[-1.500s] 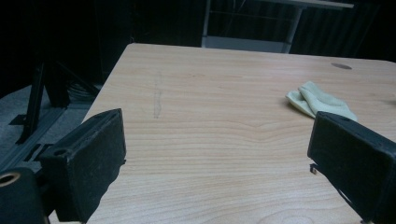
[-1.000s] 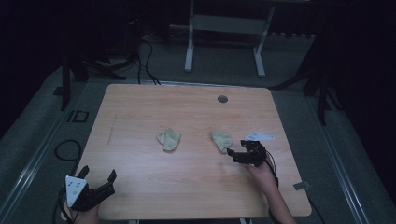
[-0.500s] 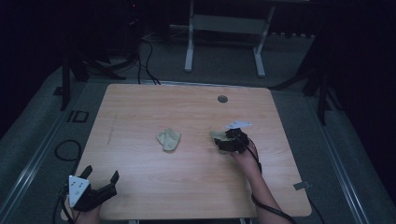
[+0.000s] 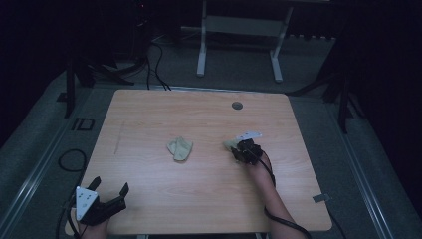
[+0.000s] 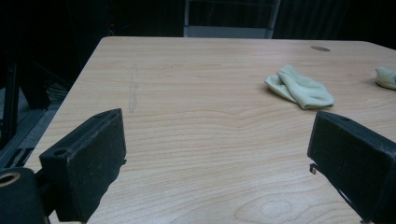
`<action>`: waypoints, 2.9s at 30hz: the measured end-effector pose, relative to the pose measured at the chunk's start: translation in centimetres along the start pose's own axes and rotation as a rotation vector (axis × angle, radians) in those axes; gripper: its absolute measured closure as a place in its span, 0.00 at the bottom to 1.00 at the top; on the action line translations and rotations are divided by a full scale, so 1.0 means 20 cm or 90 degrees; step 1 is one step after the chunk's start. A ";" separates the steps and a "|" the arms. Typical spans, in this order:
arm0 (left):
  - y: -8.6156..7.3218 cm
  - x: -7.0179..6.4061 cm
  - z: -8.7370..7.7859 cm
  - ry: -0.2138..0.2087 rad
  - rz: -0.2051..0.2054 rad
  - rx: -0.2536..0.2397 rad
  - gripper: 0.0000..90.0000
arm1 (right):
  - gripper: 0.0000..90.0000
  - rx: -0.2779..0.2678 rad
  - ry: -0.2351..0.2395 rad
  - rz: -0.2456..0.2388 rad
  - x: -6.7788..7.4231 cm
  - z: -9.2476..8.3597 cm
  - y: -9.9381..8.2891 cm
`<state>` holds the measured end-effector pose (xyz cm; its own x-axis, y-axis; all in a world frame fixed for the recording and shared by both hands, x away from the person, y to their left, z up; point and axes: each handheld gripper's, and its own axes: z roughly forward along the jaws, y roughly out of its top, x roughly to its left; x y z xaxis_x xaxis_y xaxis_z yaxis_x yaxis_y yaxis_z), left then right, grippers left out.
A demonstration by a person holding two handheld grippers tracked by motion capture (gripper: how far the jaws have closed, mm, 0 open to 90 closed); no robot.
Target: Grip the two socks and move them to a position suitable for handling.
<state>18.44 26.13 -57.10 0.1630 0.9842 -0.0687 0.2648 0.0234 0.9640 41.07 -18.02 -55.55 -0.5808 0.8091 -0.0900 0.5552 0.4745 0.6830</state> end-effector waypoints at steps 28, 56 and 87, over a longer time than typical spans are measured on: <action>0.01 -0.02 0.00 -0.027 -0.014 -0.011 0.05 | 0.89 -0.077 0.123 -0.089 0.53 -0.53 0.00; -0.01 -0.31 0.05 -0.120 0.057 0.061 0.08 | 0.84 -0.023 0.128 -0.119 0.79 -0.38 -0.35; 0.02 -0.71 0.17 -0.338 0.090 0.234 0.17 | 0.54 0.012 0.300 -0.279 0.76 -0.35 -0.10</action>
<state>19.39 11.56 -56.68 0.6415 0.7511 -0.1556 0.4979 -0.2535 0.8293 26.91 -9.04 -53.35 -0.9532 0.3012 -0.0269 0.2145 0.7361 0.6420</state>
